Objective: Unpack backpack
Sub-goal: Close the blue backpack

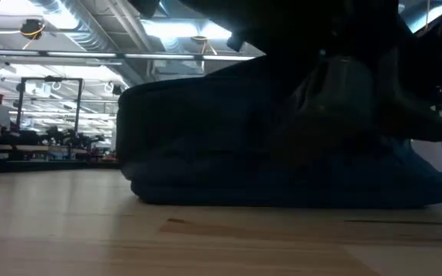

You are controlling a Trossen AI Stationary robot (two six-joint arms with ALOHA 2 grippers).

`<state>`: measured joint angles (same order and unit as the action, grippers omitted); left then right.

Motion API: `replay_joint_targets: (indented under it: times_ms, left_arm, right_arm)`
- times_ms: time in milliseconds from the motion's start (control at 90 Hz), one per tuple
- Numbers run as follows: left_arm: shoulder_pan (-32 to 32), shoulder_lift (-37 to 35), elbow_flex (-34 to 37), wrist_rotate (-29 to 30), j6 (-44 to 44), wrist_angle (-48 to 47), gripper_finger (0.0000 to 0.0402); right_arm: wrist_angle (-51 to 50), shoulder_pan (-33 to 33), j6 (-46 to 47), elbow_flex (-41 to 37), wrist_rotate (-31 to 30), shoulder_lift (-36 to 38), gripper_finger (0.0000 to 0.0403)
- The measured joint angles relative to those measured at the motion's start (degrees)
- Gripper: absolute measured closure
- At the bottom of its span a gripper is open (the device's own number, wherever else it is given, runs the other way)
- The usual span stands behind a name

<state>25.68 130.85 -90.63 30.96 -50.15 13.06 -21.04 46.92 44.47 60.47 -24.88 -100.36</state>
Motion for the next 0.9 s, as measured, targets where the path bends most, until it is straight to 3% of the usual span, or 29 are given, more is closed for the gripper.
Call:
replay_joint_targets:
  times_ms: [211,389,511,656,733,856,900]
  left_arm:
    - [-0.55,1.56,0.02,-1.24,-1.15,1.17,0.0163]
    - [-0.47,3.76,-0.02,-1.31,-5.98,5.33,0.0163]
    - [0.74,3.80,-0.02,3.37,-10.06,8.72,0.0163]
    - [2.23,3.80,-0.02,6.87,-22.46,13.39,0.0163]
    - [2.71,3.80,0.00,3.43,-28.00,13.12,0.0163]
    - [1.52,3.80,-0.03,-10.89,-35.84,9.45,0.0163]
    - [0.74,3.80,-0.02,-12.60,-40.94,7.82,0.0163]
  right_arm:
    - [-0.15,-0.02,-1.32,0.00,0.37,-0.02,0.0281]
    - [-6.29,1.47,0.58,1.04,10.18,0.96,0.0281]
    - [-13.79,5.18,3.97,4.20,11.52,1.59,0.0281]
    - [-19.60,9.10,7.95,8.13,9.85,1.75,0.0281]
    - [-20.87,10.78,9.46,9.57,7.03,1.79,0.0281]
    - [-22.41,12.34,10.31,11.02,3.70,1.80,0.0281]
    - [-22.71,12.50,10.78,11.21,2.93,1.85,0.0281]
